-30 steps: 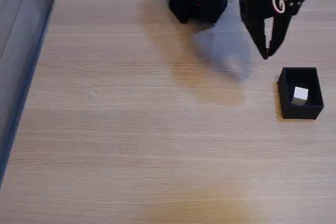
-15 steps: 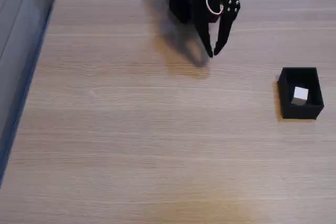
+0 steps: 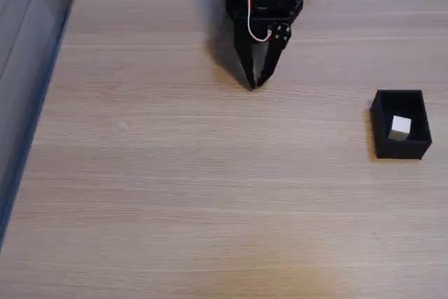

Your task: Pick a white block and place it in the black box.

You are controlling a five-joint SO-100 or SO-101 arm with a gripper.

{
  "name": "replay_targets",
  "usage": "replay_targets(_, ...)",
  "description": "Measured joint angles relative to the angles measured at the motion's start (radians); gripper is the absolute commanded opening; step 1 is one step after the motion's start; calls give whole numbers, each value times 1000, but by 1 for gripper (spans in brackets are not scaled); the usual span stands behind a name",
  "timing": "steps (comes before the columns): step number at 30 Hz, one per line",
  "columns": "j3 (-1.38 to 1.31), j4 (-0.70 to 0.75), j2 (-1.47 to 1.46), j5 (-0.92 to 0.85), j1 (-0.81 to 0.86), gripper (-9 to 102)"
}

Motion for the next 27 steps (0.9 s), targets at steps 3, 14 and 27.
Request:
replay_targets(3,3,97,52,23,-3,0)
replay_targets(14,3,156,95,256,-31,0)
replay_targets(27,3,163,95,132,-63,0)
